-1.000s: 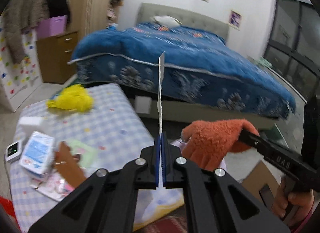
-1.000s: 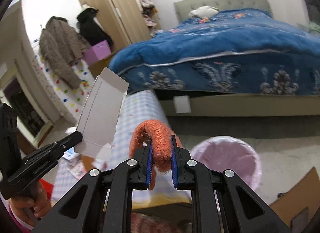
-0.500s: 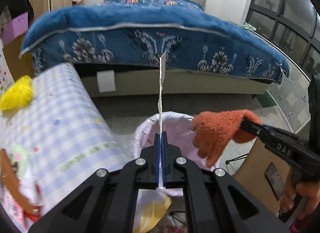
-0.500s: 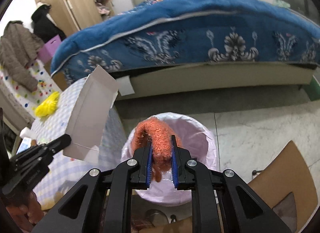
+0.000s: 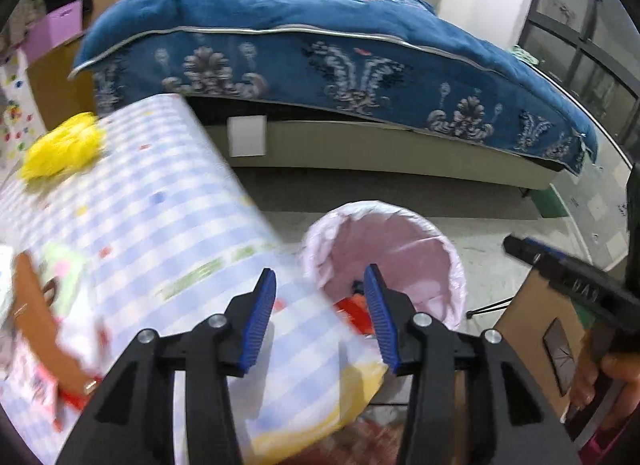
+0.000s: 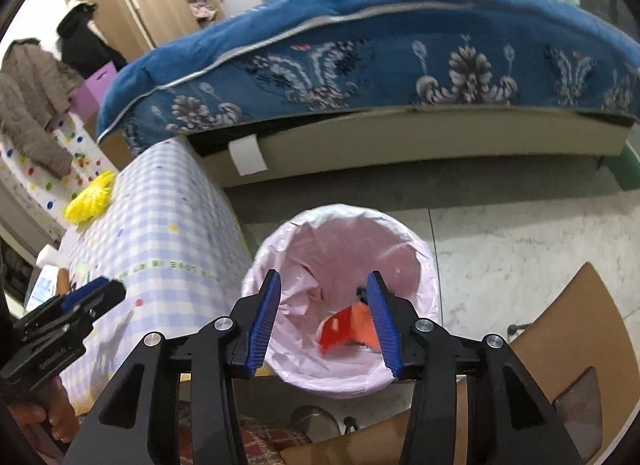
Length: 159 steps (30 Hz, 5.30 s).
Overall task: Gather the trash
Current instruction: 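Open both grippers over the pink bin, dropping glove and card, then grasp the brown leather sheath with the right gripper while the left grasps the milk carton, then carry sheath and carton to the bin and open both grippers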
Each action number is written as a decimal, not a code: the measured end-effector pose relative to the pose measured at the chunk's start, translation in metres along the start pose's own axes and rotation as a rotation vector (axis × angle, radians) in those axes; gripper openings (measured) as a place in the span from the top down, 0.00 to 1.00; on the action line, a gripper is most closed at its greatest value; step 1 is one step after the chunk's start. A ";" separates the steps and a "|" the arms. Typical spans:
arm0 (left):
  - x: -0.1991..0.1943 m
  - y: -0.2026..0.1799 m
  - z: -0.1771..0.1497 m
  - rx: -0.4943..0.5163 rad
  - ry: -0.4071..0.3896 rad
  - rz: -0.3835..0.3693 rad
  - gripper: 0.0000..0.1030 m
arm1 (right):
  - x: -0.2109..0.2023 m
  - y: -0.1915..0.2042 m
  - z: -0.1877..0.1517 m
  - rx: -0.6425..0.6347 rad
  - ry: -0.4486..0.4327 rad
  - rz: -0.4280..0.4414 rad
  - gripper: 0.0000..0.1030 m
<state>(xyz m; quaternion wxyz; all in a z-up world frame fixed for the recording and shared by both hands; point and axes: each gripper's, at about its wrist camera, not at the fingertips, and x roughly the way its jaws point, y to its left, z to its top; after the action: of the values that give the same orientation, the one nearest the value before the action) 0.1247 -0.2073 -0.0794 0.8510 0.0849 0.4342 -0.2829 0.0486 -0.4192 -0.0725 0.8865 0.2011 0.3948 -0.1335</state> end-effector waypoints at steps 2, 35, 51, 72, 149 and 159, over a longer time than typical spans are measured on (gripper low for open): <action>-0.012 0.009 -0.005 -0.007 -0.011 0.028 0.57 | -0.006 0.011 0.000 -0.012 -0.012 0.019 0.55; -0.162 0.250 -0.103 -0.385 -0.166 0.436 0.23 | 0.016 0.331 -0.071 -0.697 0.087 0.324 0.42; -0.149 0.266 -0.098 -0.410 -0.143 0.437 0.23 | 0.079 0.376 -0.088 -0.868 0.166 0.296 0.41; -0.132 0.223 -0.078 -0.271 -0.146 0.466 0.07 | -0.017 0.292 -0.029 -0.548 -0.022 0.392 0.52; 0.018 -0.030 0.035 0.071 -0.116 -0.057 0.12 | 0.019 -0.012 0.002 -0.018 -0.002 0.043 0.34; -0.026 0.012 0.001 -0.008 -0.125 0.012 0.12 | -0.003 0.014 0.000 -0.050 -0.022 0.037 0.38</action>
<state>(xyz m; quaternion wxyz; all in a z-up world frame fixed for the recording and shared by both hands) 0.1201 -0.1869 -0.0600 0.8784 0.0664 0.3809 -0.2809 0.0516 -0.4069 -0.0667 0.8979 0.1844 0.3844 -0.1095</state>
